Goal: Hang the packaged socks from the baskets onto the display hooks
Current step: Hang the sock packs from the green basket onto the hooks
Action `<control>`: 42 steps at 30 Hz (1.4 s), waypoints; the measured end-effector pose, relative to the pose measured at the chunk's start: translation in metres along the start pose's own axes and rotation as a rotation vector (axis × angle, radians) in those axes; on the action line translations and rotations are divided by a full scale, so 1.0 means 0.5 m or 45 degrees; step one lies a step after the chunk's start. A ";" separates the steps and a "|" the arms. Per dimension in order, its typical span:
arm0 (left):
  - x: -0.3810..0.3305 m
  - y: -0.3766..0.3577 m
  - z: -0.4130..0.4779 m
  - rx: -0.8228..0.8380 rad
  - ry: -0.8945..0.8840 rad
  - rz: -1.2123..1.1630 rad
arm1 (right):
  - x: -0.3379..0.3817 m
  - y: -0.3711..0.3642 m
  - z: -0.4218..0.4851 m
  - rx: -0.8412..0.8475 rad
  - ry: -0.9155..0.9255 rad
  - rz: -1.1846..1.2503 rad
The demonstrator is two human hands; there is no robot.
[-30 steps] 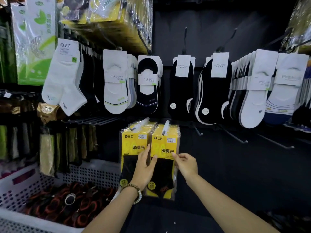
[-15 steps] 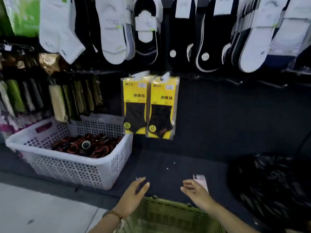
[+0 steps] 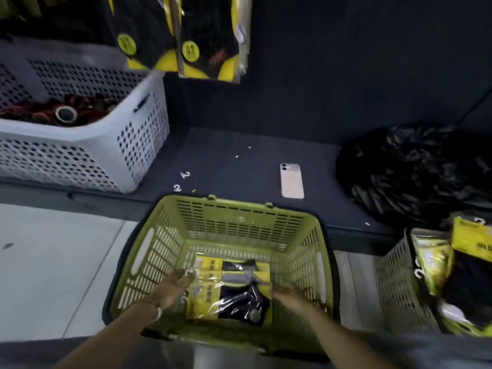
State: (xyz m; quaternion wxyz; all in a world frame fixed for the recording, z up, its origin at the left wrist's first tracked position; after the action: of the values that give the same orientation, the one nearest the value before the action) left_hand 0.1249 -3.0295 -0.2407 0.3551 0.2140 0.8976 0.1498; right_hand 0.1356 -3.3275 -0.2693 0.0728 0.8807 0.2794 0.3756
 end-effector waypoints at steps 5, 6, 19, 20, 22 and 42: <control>0.035 -0.012 0.063 0.023 0.115 0.060 | -0.046 -0.023 0.055 -0.029 -0.077 0.089; 0.036 -0.020 0.076 0.047 0.117 0.078 | -0.053 -0.026 0.067 -0.054 -0.091 0.155; 0.091 -0.055 0.156 0.009 0.086 0.111 | -0.095 -0.057 0.156 -0.238 -0.098 0.019; 0.088 -0.055 0.157 0.012 0.072 0.078 | -0.095 -0.056 0.158 -0.243 -0.103 0.031; 0.085 -0.053 0.160 0.011 0.051 0.006 | -0.097 -0.063 0.164 -0.216 -0.125 0.111; 0.072 -0.046 0.154 -0.051 0.142 -0.200 | -0.054 -0.036 0.163 -0.419 -0.079 0.452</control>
State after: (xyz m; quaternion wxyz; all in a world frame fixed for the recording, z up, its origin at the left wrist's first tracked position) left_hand 0.1489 -3.0224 -0.3253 0.3195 0.1270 0.9268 0.1510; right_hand 0.1698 -3.3206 -0.3495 0.1567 0.9034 0.0529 0.3956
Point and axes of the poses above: each hand's wrist, its own z-axis towards the middle knuckle, its own y-axis out of the back of the hand, x = y × z, the point moved 10 cm from there along z, towards the middle knuckle, and after that the axes turned 5 degrees about y, right-handed, at the moved point
